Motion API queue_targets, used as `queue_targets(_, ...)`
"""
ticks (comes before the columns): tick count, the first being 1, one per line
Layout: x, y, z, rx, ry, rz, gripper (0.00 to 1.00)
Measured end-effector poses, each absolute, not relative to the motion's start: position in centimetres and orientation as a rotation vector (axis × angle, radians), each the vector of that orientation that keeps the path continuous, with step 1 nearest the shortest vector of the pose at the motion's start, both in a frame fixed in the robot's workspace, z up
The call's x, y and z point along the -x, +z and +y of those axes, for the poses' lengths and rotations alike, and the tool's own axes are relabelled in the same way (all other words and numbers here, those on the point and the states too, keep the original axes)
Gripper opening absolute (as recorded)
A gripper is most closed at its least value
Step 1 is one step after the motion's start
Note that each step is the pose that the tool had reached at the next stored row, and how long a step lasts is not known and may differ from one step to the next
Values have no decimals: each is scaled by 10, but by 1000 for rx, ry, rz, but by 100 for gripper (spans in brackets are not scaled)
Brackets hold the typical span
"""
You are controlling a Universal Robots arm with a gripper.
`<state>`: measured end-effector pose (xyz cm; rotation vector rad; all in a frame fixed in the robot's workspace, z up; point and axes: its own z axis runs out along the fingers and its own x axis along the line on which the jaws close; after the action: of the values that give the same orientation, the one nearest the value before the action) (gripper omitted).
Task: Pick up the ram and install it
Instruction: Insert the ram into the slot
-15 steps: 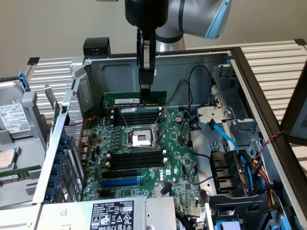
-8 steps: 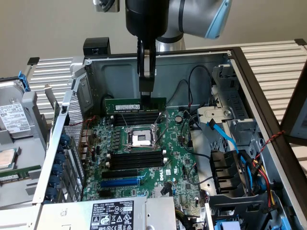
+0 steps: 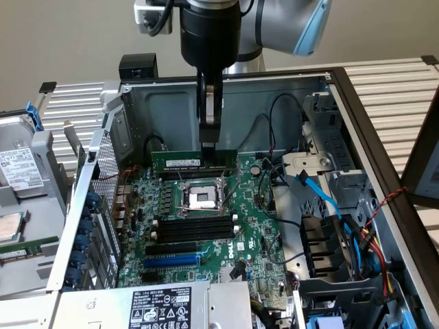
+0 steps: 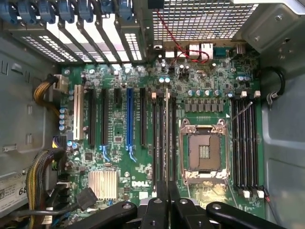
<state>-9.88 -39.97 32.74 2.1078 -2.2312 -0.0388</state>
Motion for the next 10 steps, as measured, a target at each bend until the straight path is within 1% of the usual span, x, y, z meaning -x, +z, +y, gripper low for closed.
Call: queue_targets(10,101,309,-405,-2108,-39,-2231,12)
